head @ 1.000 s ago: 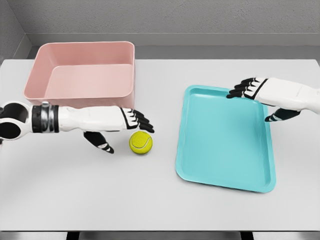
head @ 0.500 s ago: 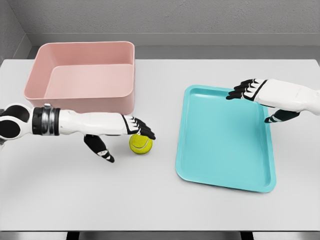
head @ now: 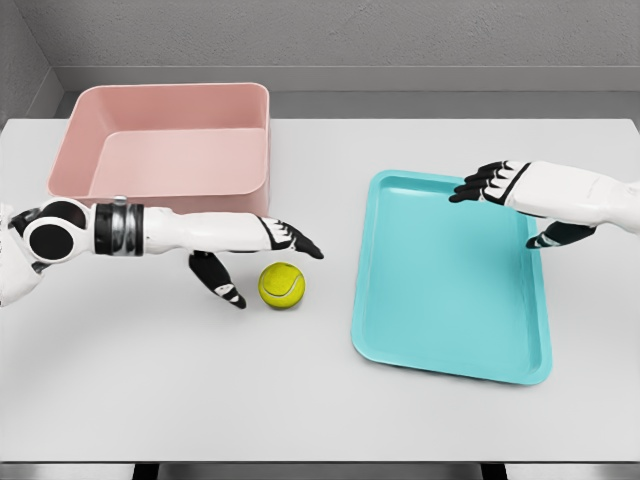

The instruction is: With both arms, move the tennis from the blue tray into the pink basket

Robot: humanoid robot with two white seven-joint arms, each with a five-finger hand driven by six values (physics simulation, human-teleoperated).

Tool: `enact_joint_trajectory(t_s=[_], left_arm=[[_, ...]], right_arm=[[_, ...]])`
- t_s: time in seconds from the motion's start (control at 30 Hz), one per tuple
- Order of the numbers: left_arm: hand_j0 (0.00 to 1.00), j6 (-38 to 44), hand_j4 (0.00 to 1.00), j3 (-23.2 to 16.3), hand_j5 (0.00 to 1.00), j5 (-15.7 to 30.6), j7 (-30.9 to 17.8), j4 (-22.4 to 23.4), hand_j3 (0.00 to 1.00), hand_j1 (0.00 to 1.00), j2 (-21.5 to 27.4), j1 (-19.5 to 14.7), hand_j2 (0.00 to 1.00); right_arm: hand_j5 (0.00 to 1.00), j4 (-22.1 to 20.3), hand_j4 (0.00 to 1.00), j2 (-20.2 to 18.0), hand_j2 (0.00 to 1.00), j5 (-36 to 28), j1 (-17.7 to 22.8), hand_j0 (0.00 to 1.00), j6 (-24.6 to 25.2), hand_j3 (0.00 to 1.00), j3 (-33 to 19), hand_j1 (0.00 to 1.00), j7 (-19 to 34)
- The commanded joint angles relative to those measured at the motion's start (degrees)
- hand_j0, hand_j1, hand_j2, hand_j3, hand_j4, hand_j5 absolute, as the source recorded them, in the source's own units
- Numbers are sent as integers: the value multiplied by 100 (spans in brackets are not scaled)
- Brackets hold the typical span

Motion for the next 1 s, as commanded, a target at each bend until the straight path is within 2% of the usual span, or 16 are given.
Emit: enact_joint_trajectory(t_s=[0.0, 0.97], left_arm=[[100, 11, 100, -15, 100, 43, -1, 84, 100, 100, -105, 0, 100], [100, 11, 100, -323, 100, -44, 25, 330, 100, 100, -264, 62, 100]], right_arm=[[100, -2, 100, -1, 100, -33, 0, 100, 11, 100, 30, 100, 1], [100, 51, 100, 16, 100, -41, 0, 100, 11, 100, 126, 100, 1]])
